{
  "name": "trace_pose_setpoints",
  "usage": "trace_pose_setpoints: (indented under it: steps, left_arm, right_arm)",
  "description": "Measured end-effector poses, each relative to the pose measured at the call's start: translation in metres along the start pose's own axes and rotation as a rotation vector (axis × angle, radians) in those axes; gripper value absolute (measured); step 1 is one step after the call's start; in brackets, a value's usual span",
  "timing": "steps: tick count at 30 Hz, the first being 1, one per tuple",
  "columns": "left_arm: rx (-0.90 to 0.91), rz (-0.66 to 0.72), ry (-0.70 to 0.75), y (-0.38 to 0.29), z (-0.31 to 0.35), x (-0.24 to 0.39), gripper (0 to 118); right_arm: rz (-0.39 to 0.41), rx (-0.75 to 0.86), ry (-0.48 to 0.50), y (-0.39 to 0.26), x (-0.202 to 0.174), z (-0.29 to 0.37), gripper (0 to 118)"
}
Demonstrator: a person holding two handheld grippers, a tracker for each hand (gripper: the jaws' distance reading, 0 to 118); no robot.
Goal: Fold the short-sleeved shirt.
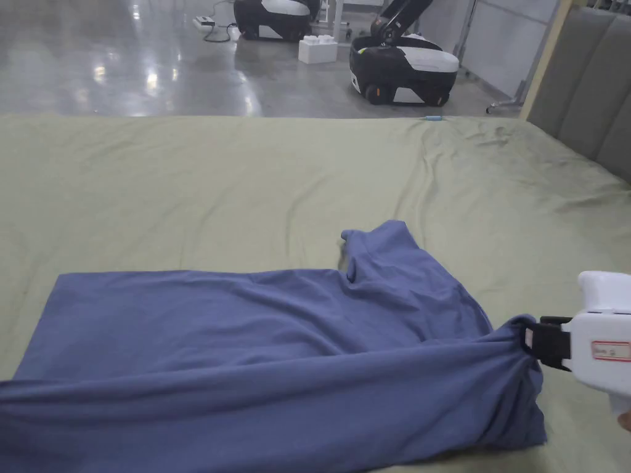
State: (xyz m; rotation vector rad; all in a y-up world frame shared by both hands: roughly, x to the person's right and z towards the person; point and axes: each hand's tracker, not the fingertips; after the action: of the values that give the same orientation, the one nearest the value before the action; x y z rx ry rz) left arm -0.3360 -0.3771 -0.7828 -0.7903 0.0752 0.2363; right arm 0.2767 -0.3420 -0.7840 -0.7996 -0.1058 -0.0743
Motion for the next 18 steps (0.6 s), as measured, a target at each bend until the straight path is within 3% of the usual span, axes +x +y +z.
trace_pose_setpoints:
  steps: [3, 7, 8, 11, 12, 14, 15, 17, 18]
  left_arm:
    - [-0.046, -0.018, 0.03, -0.006, -0.02, 0.001, 4]
    - [-0.041, 0.012, 0.006, -0.018, -0.026, -0.007, 4]
    - [-0.027, 0.018, -0.008, -0.02, -0.024, -0.009, 5]
    - [-0.029, 0.044, -0.034, -0.018, -0.001, -0.016, 26]
    - [-0.028, 0.053, -0.042, -0.019, 0.013, -0.018, 44]
    - [0.011, 0.06, -0.073, -0.026, 0.049, -0.02, 96]
    - [0.031, 0.031, -0.103, -0.03, 0.065, -0.02, 100]
    - [0.061, -0.018, -0.143, -0.044, 0.093, -0.016, 99]
    - [0.047, -0.023, -0.127, -0.051, 0.101, -0.014, 86]
  right_arm:
    - [0.026, -0.068, -0.032, -0.001, -0.009, -0.036, 6]
    - [-0.013, -0.126, -0.02, -0.014, -0.005, -0.073, 7]
    - [-0.031, -0.121, 0.001, -0.018, -0.003, -0.075, 12]
    - [-0.08, -0.035, 0.005, -0.019, 0.004, -0.052, 45]
    - [-0.101, -0.016, 0.026, -0.018, 0.006, -0.034, 72]
    - [-0.117, 0.101, 0.096, -0.029, 0.01, 0.009, 104]
    - [-0.117, 0.149, 0.131, -0.039, 0.01, 0.029, 112]
    - [-0.105, 0.127, 0.181, -0.058, 0.01, 0.059, 113]
    - [-0.097, 0.057, 0.19, -0.065, 0.009, 0.066, 105]
